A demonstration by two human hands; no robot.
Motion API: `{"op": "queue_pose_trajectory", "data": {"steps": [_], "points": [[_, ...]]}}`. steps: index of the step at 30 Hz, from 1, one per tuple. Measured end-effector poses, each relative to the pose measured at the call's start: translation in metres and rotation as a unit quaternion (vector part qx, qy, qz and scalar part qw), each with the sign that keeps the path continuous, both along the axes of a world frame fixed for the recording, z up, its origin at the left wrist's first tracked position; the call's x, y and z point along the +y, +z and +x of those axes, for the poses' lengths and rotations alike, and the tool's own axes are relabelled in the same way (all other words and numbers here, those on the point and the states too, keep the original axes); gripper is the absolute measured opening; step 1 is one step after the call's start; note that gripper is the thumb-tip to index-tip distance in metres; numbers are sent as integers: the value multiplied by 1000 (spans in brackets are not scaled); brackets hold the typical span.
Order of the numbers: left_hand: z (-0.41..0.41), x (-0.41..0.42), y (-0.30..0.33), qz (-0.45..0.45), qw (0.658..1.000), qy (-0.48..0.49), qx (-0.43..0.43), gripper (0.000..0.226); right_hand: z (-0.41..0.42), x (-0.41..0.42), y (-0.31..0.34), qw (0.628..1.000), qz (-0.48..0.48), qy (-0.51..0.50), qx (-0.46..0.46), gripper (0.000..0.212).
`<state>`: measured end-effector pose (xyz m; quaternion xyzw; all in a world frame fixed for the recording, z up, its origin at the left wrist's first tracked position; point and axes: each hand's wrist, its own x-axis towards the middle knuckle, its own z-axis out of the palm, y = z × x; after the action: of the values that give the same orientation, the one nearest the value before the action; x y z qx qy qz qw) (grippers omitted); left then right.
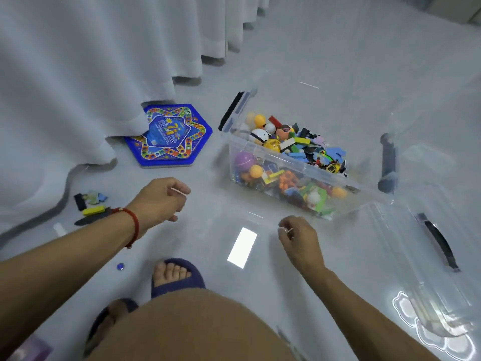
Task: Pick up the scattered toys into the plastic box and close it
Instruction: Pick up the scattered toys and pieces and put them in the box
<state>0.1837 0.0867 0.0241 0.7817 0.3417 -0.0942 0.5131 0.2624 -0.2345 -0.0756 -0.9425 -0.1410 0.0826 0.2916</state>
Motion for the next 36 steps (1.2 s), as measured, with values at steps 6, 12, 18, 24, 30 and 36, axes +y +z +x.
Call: {"op": "queue_pose_trajectory", "data": {"steps": [6, 12, 18, 24, 30, 36], "points": [[-36, 45, 17, 103, 982, -108, 114, 22, 69, 80, 144, 939, 237, 40, -245, 15], [-70, 85, 44, 170, 949, -187, 189, 26, 128, 95, 147, 982, 0, 56, -180, 29], [-102, 111, 38, 150, 960, -162, 174, 28, 20, 183, 109, 935, 18, 331, -123, 18], [-158, 135, -24, 178, 958, -98, 201, 39, -88, 299, 22, 818, -74, 571, 8, 37], [-181, 128, -110, 233, 964, -3, 125, 30, -132, 331, -59, 744, -106, 660, -6, 17], [-150, 128, -149, 247, 968, 27, -25, 34, -90, 333, -65, 888, 50, 457, 19, 19]]}}
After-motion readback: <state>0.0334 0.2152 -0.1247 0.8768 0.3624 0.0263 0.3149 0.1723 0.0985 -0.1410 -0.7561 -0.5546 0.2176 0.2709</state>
